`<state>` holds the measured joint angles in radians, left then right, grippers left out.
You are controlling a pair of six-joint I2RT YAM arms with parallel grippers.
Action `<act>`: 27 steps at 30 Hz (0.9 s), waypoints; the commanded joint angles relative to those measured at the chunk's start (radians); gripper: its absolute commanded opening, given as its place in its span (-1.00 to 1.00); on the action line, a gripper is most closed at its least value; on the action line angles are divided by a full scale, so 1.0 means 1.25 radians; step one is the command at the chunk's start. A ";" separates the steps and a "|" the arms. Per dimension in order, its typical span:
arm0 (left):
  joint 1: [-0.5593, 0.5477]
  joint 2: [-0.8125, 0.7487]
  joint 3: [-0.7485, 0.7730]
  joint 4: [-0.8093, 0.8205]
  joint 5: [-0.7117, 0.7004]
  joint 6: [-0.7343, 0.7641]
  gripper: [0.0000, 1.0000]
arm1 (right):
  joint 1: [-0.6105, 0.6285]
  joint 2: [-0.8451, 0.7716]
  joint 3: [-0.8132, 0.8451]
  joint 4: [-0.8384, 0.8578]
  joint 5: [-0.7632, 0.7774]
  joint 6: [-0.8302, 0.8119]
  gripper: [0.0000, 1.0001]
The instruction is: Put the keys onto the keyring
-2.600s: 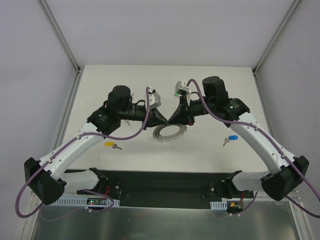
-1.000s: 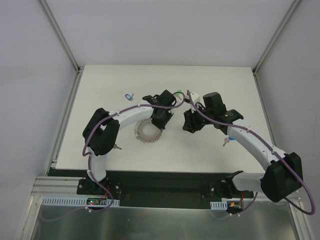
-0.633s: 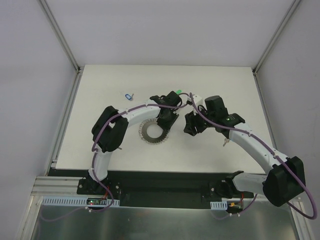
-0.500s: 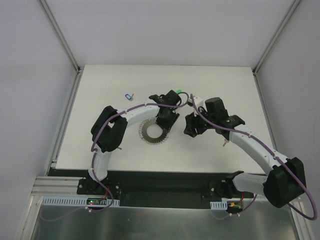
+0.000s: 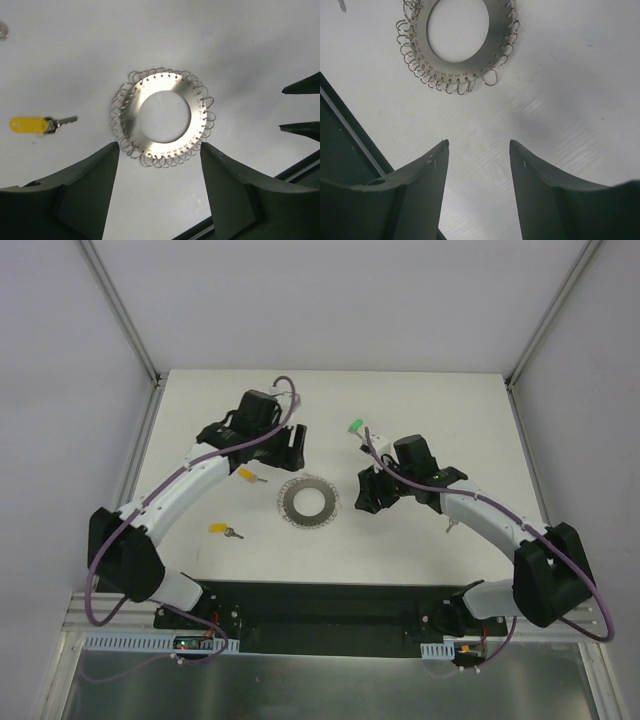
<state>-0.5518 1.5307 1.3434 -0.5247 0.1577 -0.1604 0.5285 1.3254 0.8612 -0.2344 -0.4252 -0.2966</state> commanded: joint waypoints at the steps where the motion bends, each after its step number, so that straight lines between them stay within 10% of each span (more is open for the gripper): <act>1: 0.067 -0.142 -0.137 0.086 0.025 0.009 0.36 | 0.007 0.094 0.060 0.075 -0.079 -0.015 0.08; 10: 0.095 -0.369 -0.385 0.198 -0.013 0.009 0.44 | 0.013 0.291 0.158 0.091 -0.173 -0.069 -0.12; 27: 0.095 -0.364 -0.394 0.200 0.001 0.015 0.44 | 0.015 0.442 0.212 0.093 -0.196 -0.124 -0.21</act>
<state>-0.4374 1.0737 0.8364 -0.3046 0.1516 -0.1555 0.5411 1.8622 1.0794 -0.1421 -0.6346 -0.4126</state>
